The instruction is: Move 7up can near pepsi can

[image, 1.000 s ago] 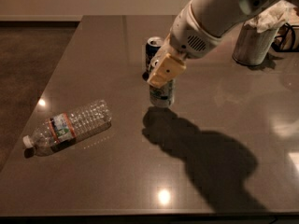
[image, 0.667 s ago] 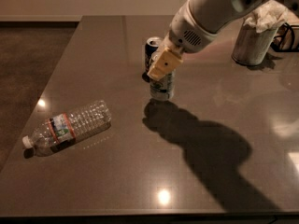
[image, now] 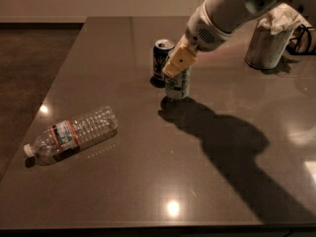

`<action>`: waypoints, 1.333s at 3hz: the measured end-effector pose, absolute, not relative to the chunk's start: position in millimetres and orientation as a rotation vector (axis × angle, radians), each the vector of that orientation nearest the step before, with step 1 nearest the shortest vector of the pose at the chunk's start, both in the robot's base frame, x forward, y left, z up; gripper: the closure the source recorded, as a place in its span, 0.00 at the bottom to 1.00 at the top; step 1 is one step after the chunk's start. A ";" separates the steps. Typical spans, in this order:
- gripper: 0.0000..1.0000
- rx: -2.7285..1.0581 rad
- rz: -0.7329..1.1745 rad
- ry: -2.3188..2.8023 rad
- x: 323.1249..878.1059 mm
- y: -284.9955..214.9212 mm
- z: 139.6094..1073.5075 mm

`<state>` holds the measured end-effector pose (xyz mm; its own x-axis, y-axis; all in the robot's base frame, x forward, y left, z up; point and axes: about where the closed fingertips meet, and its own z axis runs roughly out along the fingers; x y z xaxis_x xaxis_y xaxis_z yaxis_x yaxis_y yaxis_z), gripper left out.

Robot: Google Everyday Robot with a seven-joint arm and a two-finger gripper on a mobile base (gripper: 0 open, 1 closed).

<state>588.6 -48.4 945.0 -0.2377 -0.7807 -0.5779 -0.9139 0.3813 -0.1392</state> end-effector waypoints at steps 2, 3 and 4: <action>0.38 -1.404 0.367 2.106 609.3 -56.1 925.9; 0.15 -1.407 0.371 2.106 609.5 -54.6 924.5; 0.00 -1.410 0.373 2.106 609.3 -53.0 923.4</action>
Offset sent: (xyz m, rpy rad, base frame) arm 0.0307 -0.0172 -0.0278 0.0730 0.0596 -0.0412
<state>609.3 -53.0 923.4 -0.2801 -0.7512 -0.5976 -0.9109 0.4046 -0.0817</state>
